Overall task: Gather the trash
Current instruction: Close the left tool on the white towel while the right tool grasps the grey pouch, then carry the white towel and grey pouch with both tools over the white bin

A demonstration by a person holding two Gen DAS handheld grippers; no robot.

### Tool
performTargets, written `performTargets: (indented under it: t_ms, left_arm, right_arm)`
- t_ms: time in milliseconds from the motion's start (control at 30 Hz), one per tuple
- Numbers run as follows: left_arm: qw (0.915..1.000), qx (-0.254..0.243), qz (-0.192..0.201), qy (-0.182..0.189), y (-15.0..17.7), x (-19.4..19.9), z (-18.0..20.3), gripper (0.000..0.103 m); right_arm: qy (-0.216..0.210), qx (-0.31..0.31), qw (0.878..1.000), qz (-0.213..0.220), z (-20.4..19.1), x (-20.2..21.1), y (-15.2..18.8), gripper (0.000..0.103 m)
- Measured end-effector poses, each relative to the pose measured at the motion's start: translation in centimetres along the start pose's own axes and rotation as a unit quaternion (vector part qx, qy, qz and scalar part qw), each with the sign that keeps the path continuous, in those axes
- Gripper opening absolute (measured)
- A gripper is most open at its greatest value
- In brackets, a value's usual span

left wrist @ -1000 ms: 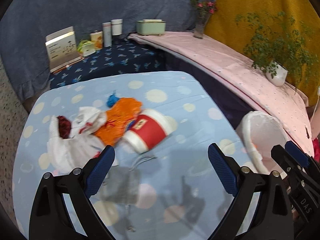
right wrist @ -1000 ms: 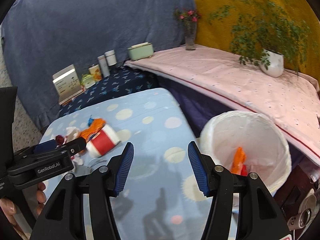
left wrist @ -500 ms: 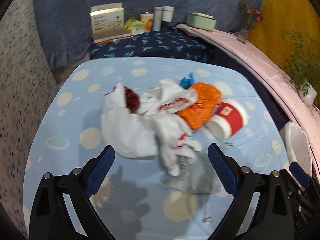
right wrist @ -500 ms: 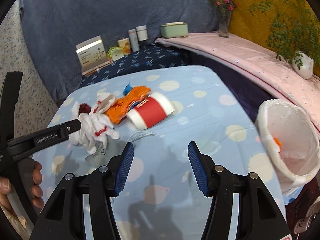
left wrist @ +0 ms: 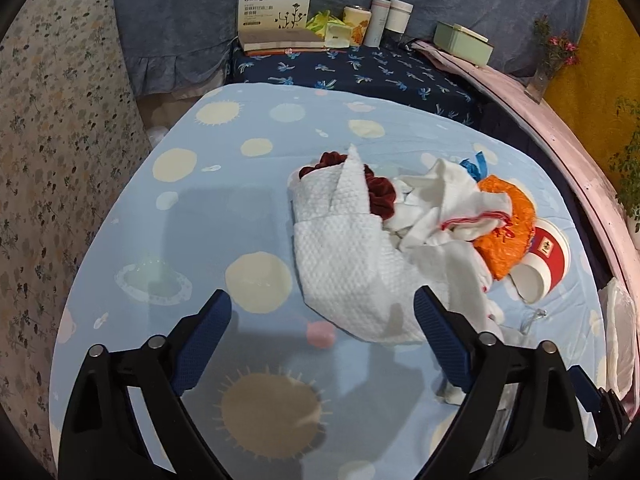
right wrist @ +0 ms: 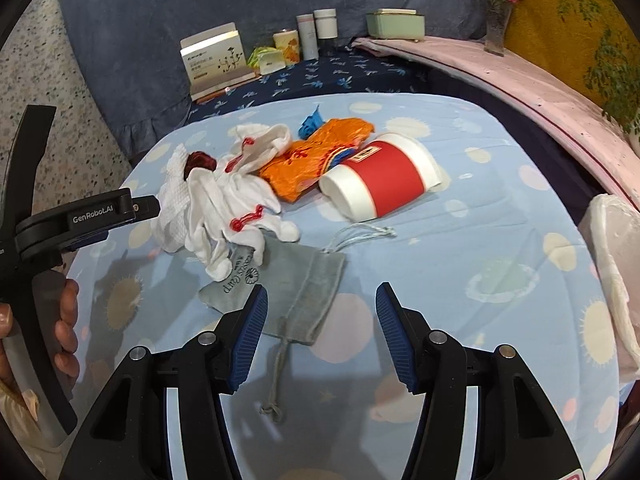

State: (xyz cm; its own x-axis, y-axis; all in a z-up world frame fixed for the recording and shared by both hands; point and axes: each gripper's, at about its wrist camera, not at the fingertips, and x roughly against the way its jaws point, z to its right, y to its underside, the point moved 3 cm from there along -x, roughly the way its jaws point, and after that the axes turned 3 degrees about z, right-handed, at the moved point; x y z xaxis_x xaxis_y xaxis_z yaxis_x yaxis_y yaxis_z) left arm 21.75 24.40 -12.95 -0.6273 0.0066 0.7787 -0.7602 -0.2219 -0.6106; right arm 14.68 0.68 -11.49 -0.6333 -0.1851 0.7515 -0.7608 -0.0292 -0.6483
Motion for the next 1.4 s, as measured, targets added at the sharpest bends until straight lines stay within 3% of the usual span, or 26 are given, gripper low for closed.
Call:
performTargets:
  t_ms: [233,333,400,600,900,1133,1400]
  left_arm:
    - [0.9995,0.001,-0.023,0.020,0.1,-2.1,-0.4,0.071]
    - [0.9989,0.000,-0.031,0.036,0.2,-2.6,0.0,0.059]
    - [0.9984,-0.007,-0.035,0.044,0.4,-2.7,0.4,0.043]
    - [0.9972,-0.021,-0.042,0.058,1.2,-2.6,1.7,0.010]
    - [0.9967,-0.033,-0.020,0.071,1.5,0.9,3.7,0.006]
    - [0.9941,-0.051,0.010,0.095,1.0,5.0,6.6,0.006]
    - [0.9852,-0.089,0.037,0.141,0.9,9.4,12.0,0.006]
  right_arm:
    - [-0.003,0.008,1.000,-0.023,-1.5,-2.7,0.3,0.054]
    - [-0.001,0.010,0.999,-0.034,-1.5,-3.6,0.6,0.048]
    - [-0.003,0.008,0.999,-0.042,-1.3,-4.1,0.8,0.040]
    - [-0.009,0.012,0.999,-0.042,-1.2,-4.0,1.1,0.015]
    - [-0.014,0.003,1.000,-0.008,-0.2,-0.7,0.7,0.010]
    - [-0.007,-0.028,0.998,0.056,2.8,4.7,-1.4,0.009]
    - [0.015,-0.056,0.991,0.120,6.6,10.4,-3.5,0.009]
